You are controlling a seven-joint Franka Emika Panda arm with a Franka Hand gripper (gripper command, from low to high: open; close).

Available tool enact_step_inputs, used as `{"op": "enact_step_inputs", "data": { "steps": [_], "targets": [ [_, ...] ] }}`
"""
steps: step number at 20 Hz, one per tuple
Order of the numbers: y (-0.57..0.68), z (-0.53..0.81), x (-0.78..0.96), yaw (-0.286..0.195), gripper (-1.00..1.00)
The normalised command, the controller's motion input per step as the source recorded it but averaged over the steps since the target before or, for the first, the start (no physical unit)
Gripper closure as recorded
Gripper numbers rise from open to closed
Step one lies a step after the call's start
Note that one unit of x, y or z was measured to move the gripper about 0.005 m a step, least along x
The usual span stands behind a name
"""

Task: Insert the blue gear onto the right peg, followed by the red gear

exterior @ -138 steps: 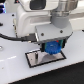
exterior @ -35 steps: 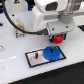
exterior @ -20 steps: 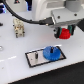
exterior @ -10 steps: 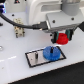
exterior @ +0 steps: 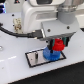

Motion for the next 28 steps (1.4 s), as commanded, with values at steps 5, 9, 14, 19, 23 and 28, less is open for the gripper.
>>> {"op": "enact_step_inputs", "data": {
  "steps": [5,9,14,19,23,28],
  "targets": [
    [-0.09,-0.07,0.17,0.0,1.0],
    [-0.09,0.26,0.01,0.0,1.0],
    [-0.08,0.17,0.1,0.0,1.0],
    [-0.18,0.02,0.22,0.0,1.0],
    [-0.24,-0.05,0.23,0.0,1.0],
    [-0.15,-0.09,0.16,0.0,1.0]
  ]
}}
